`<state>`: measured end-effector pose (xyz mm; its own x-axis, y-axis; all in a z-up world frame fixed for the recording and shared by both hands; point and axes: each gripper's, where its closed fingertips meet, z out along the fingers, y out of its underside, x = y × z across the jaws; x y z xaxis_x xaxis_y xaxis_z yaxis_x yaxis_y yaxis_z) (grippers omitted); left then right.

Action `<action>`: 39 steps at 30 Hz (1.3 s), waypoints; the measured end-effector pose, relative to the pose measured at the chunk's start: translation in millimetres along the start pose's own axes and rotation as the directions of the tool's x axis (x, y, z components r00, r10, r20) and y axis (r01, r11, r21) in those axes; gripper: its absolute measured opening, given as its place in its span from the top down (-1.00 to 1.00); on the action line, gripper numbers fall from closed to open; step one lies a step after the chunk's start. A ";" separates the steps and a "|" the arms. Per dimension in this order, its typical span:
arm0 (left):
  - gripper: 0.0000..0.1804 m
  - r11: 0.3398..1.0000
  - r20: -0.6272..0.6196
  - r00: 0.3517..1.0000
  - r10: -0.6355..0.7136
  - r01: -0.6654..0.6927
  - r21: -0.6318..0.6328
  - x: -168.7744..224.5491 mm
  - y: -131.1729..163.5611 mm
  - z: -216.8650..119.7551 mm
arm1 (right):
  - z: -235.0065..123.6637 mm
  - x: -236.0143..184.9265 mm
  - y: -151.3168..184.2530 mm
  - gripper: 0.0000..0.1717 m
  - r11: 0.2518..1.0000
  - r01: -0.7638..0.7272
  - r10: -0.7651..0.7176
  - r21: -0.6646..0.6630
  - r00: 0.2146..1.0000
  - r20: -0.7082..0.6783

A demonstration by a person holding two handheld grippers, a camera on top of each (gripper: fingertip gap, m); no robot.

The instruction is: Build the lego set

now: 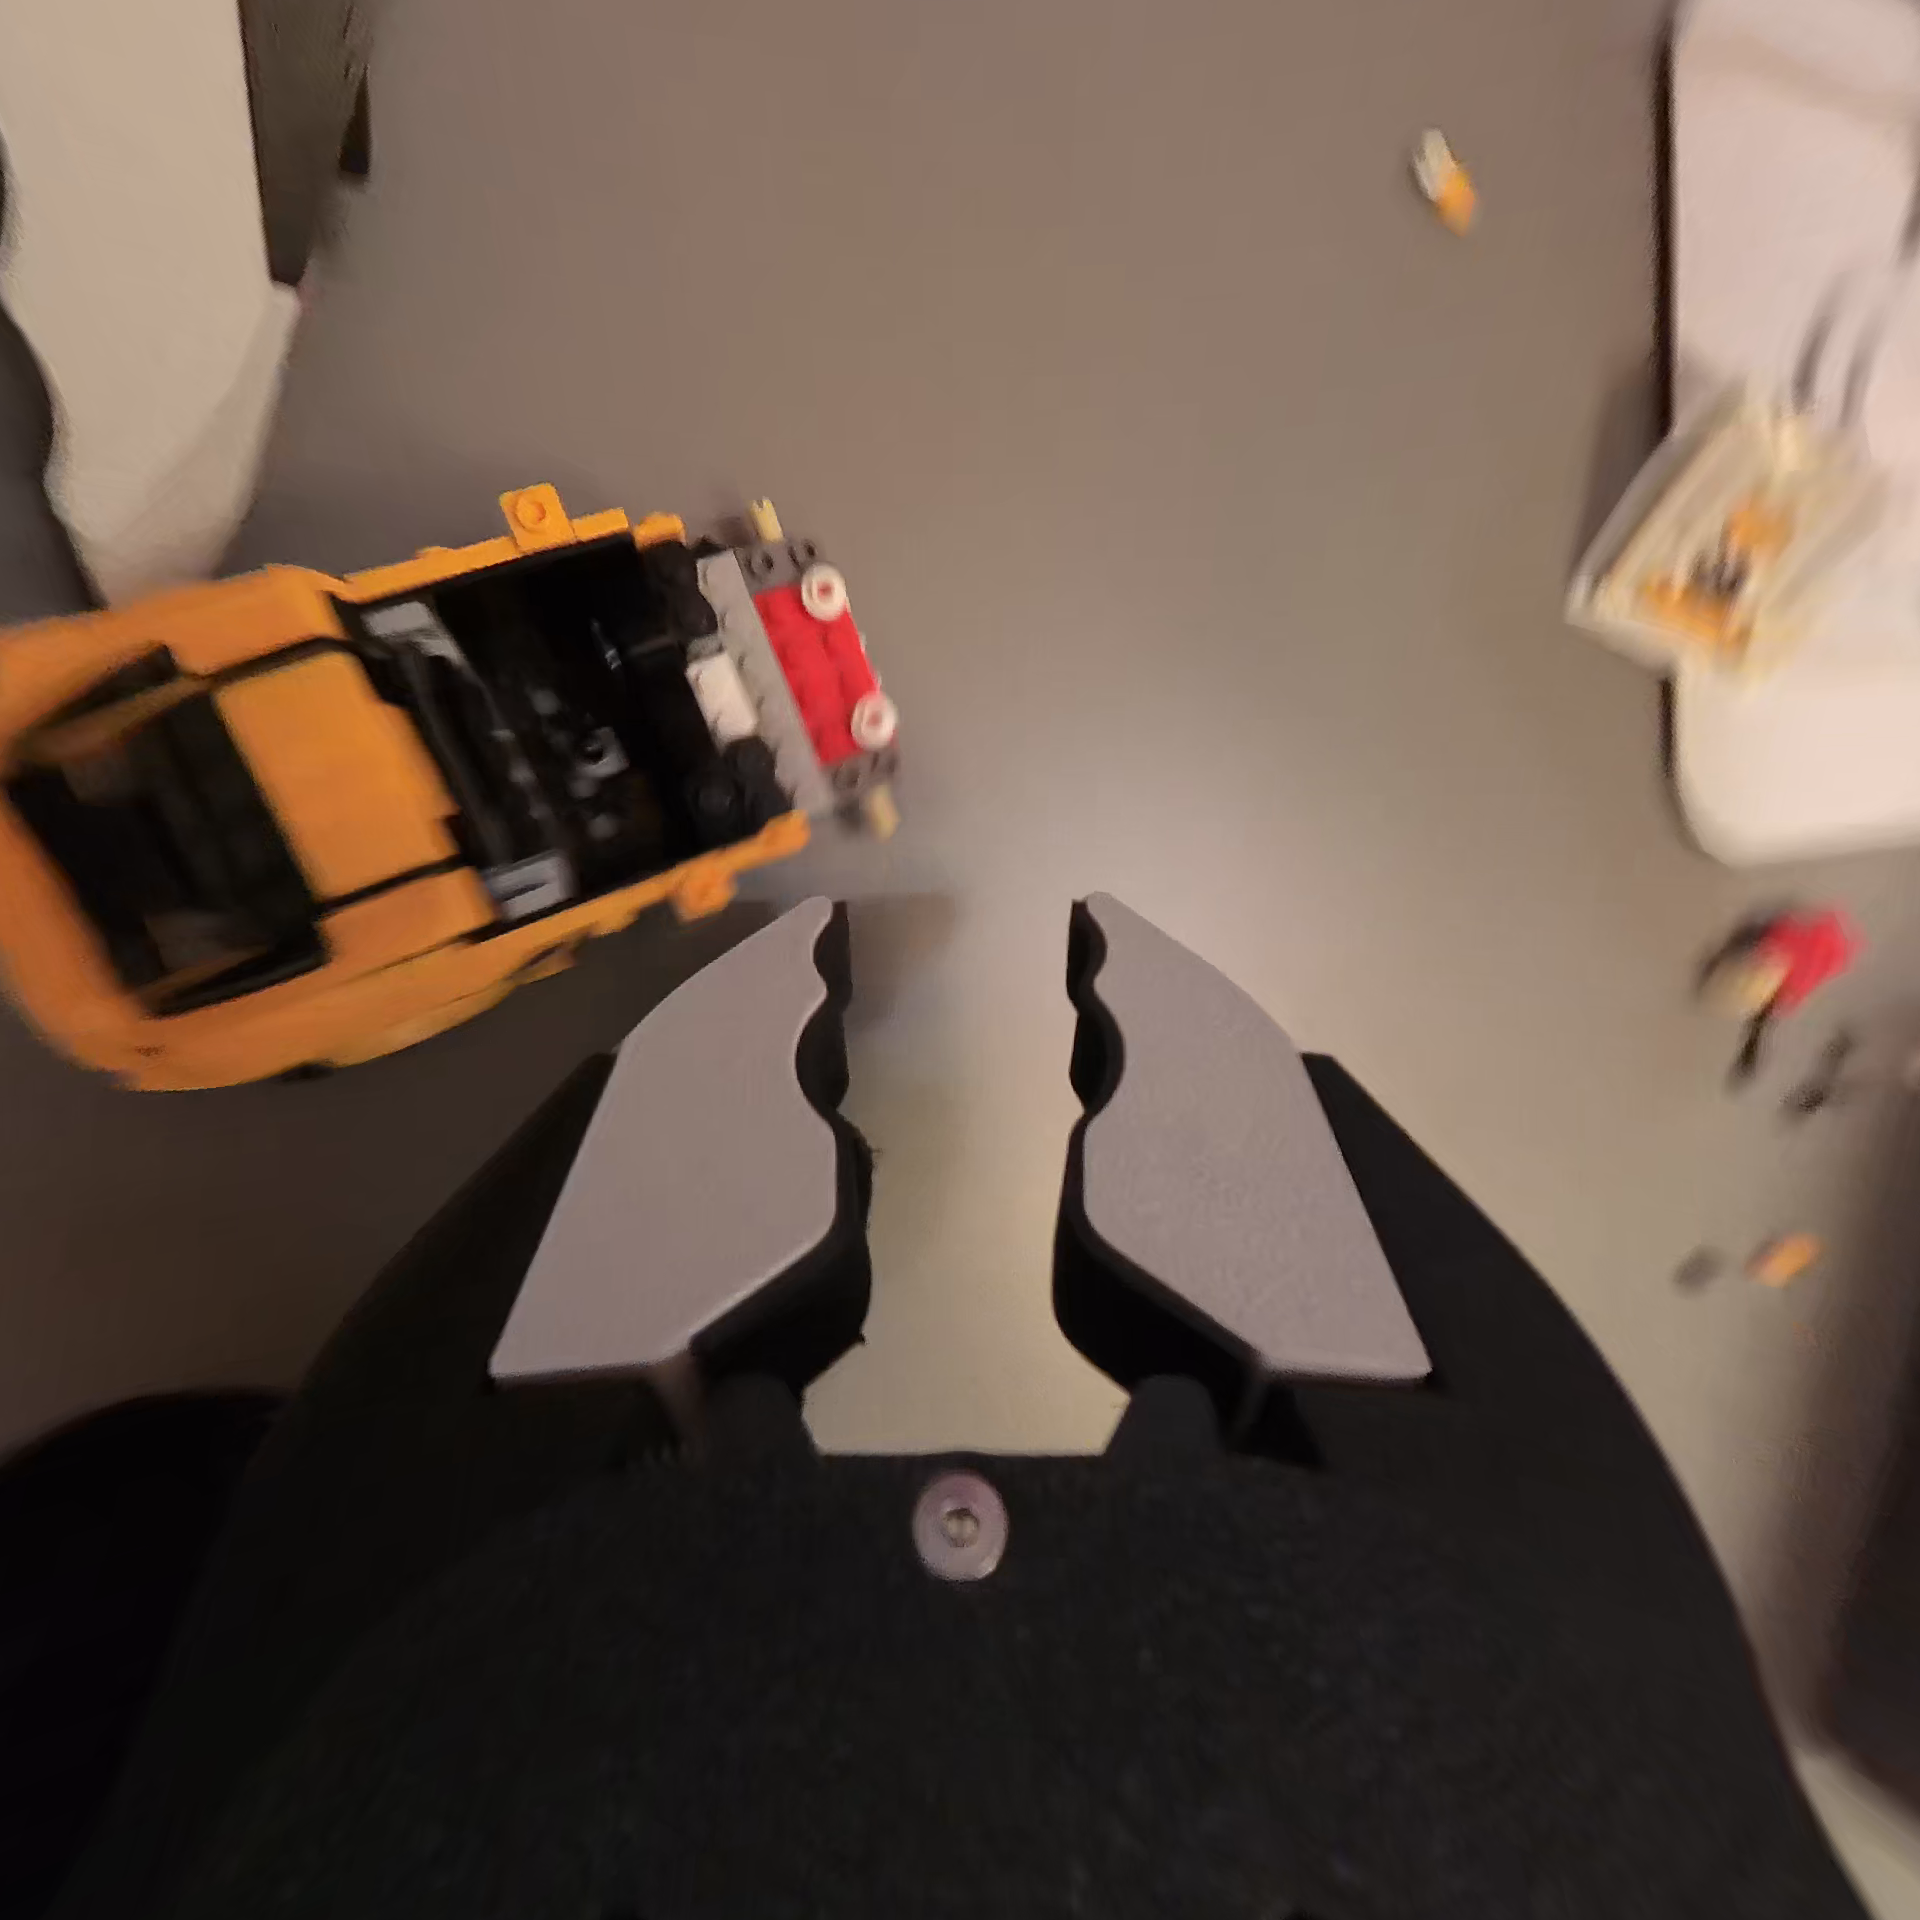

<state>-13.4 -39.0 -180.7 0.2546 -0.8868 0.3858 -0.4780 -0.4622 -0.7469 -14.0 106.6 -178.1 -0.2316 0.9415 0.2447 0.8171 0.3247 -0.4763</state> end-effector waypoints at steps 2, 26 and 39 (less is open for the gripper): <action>0.73 1.000 0.020 1.000 0.013 -0.013 0.007 0.1 -4.0 5.4 | -17.4 -11.9 9.8 0.49 0.987 -0.158 0.157 0.016 0.987 0.033; 0.55 0.974 0.374 0.923 0.093 -0.162 0.158 -62.8 -31.7 -51.9 | -18.2 -92.1 11.6 0.11 0.990 -0.116 0.124 -0.075 0.987 0.104; 0.19 0.941 0.414 0.858 0.305 -0.337 0.004 -59.4 -21.6 -37.0 | -41.9 -76.4 -22.7 0.25 0.995 -0.047 0.031 0.089 0.984 0.177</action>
<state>-49.3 23.5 -167.5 0.4205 -0.8991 -0.1214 -0.5321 -0.1360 -0.8357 7.3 23.6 -150.6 -0.2959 0.9521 0.0768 0.7772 0.2867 -0.5602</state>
